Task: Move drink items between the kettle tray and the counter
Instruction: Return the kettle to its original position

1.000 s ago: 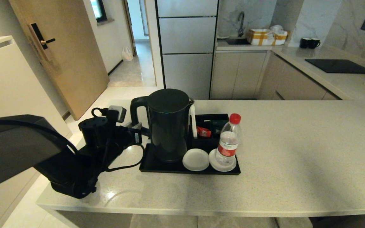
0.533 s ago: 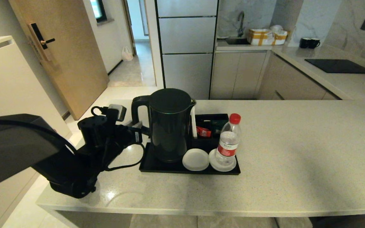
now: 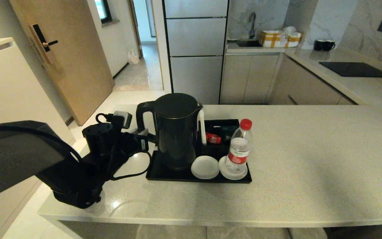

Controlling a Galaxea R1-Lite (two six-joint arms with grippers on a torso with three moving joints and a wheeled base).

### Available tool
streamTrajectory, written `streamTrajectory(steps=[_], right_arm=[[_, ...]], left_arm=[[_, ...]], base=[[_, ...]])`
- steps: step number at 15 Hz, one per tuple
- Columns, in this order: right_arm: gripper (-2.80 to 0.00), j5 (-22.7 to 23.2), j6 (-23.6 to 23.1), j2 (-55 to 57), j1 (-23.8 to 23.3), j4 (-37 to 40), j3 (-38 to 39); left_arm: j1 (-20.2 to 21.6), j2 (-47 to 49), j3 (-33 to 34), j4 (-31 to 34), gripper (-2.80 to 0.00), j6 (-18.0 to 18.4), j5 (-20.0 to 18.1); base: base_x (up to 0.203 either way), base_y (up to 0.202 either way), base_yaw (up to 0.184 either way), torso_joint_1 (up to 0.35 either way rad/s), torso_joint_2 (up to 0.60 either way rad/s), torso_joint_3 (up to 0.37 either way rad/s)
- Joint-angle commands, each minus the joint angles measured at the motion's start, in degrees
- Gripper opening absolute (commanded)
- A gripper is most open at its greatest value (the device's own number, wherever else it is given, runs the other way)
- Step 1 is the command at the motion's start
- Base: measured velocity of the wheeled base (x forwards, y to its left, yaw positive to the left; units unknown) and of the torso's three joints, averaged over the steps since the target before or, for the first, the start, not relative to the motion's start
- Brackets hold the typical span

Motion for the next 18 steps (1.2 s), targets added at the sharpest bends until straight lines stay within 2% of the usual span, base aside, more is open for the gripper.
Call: streamTrajectory(steps=[1,10,11,18], right_arm=[[-2.8,0.01,-0.01,-0.01,0.02,0.02,0.05],[-2.8,0.01,-0.01,-0.01,0.02,0.02,-0.04],[-2.8,0.01,-0.01,-0.01,0.02,0.02,-0.04],[-2.8,0.01,-0.01,-0.01,0.02,0.02,0.05]], left_arm=[[-0.02,0.77,-0.07,-0.23,-2.8,0.05,-0.04],[-0.57,1.62,0.43,0.44,-2.8,0.13,0.07],[-0.64,1.64,0.46,0.56,0.0,0.13,0.14],[-0.81,1.47,0.02,-0.23,0.0,0.05,0.93]], base=[[0.0,0.0,0.0,0.0,0.0,0.0],[0.0,0.0,0.0,0.0,0.0,0.0],[0.0,0.0,0.0,0.0,0.0,0.0],[0.0,0.0,0.0,0.0,0.0,0.0]])
